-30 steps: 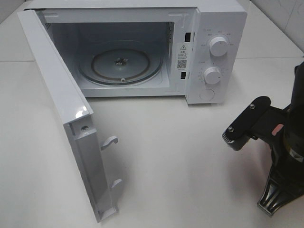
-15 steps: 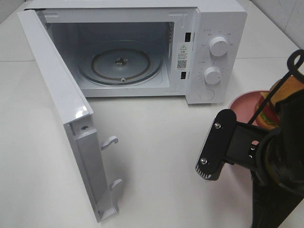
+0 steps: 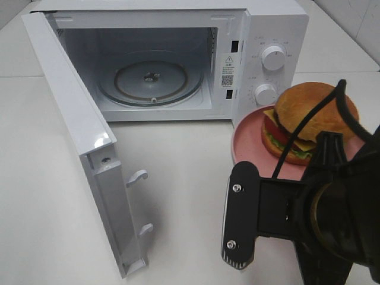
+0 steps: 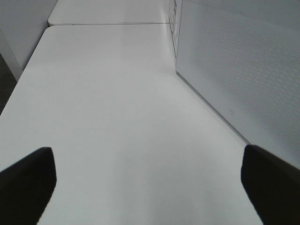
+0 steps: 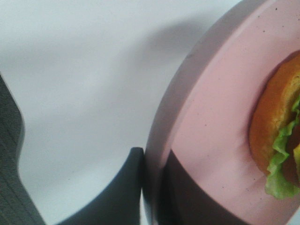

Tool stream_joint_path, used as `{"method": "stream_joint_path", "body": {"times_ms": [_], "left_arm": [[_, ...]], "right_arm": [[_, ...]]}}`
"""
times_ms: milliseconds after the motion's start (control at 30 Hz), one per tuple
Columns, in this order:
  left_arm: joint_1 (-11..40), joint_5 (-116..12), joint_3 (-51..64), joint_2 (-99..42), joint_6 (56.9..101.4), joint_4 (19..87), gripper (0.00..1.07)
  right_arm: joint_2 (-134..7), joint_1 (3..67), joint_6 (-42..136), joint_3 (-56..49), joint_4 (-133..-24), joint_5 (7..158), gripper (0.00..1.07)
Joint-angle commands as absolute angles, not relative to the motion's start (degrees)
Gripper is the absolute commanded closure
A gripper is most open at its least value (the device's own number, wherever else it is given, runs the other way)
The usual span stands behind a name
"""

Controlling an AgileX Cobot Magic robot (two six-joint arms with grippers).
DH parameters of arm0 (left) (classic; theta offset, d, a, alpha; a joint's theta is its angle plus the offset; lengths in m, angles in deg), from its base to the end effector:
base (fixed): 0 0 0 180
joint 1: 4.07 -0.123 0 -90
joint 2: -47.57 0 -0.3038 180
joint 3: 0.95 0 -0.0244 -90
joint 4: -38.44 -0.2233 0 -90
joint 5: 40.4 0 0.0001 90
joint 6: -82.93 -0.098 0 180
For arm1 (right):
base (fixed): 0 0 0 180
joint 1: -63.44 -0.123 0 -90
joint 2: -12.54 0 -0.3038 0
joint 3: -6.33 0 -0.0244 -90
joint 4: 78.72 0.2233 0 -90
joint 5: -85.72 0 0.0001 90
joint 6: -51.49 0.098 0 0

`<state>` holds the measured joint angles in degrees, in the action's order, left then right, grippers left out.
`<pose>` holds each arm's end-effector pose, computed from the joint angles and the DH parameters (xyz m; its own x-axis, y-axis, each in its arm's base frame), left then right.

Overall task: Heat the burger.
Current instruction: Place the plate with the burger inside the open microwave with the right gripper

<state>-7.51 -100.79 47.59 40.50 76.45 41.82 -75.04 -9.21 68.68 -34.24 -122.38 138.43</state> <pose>-0.0427 -0.0076 0.2637 -0.4365 0.0576 -0.8978 0.0228 0.9983 0.0530 0.1080 0.1649 0.2268 -0.1156 -0.9931 -0.0202 -0.8202 0.1070 -0.5620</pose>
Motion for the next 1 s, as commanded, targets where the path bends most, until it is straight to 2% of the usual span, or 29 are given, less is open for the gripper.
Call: {"method": "stream_joint_path", "body": {"times_ms": [33,333,800,867,1000], "left_arm": [[-7.16,-100.33,47.76,41.53,76.39,42.05,0.02],[-7.16,-100.33,47.76,41.53,76.39,42.05,0.02],[-7.16,-100.33,47.76,41.53,76.39,42.05,0.02],[-7.16,-100.33,47.76,41.53,76.39,42.05,0.02],[-7.16,-100.33,47.76,41.53,76.39,42.05,0.02]], "right_arm": [[-74.58,-9.44,61.52,-34.41,-126.56,137.40,1.07],[-74.58,-9.27,40.72,-34.41,-125.99,130.93,1.07],[-74.63,-8.41,36.77,-34.41,-131.72,122.79,1.07],[-74.63,-5.14,36.54,-34.41,-131.83,118.67,1.07],[-74.81,-3.02,34.88,-34.36,-131.20,116.32,1.07]]}}
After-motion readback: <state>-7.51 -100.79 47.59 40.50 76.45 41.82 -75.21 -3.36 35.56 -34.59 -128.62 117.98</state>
